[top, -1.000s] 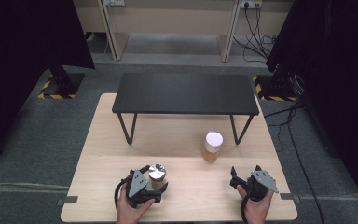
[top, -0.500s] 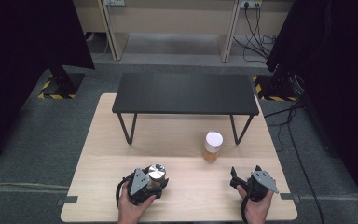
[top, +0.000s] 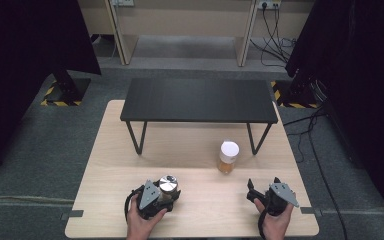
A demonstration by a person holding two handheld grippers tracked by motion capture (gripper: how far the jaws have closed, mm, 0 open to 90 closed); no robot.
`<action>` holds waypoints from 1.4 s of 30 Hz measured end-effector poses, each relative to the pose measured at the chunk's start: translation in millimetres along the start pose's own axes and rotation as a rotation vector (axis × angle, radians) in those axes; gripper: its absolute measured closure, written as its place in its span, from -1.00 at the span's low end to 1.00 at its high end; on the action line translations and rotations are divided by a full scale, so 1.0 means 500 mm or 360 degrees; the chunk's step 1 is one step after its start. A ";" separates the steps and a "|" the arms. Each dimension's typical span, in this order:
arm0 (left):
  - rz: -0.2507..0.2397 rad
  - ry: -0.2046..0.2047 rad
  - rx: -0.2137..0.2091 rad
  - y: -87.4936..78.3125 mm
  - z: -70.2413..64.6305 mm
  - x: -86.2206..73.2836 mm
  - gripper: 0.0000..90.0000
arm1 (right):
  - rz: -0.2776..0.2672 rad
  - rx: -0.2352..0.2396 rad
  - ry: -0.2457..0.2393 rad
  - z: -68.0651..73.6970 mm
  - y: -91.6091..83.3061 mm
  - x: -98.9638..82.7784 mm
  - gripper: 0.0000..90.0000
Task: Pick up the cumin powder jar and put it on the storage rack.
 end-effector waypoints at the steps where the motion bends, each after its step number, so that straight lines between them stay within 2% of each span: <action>1: 0.0000 0.0001 0.0001 0.000 0.000 0.000 -0.34 | 0.0000 0.0000 -0.0001 0.000 0.000 0.000 -0.92; 14: 0.0000 -0.0001 0.0012 -0.002 0.000 0.004 -0.34 | 0.0001 -0.0003 -0.0007 0.001 0.000 0.000 -0.92; 19: -0.0063 -0.0043 0.0038 -0.018 0.006 0.027 -0.34 | 0.0003 -0.0004 -0.0011 0.002 0.000 0.000 -0.92; 22: -0.0095 -0.0062 0.0085 -0.032 0.010 0.045 -0.34 | 0.0002 -0.0006 -0.0009 0.002 0.000 0.000 -0.92; 28: -0.0102 -0.0077 0.0166 -0.045 0.019 0.082 -0.34 | 0.0001 -0.0007 -0.0004 0.001 0.000 0.000 -0.92; 42: 0.0000 -0.0061 0.0220 -0.040 0.022 0.144 -0.34 | -0.0001 -0.0008 -0.0006 0.002 0.000 0.000 -0.92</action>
Point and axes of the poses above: each handheld gripper's, and its own axes: y roughly forward along the jaws, x roughly out of its top, z roughly to its left, the point moved 9 cm from there along y, roughly forward along the jaws, and after that the axes turned 7 degrees about y, right-handed, at the moved point
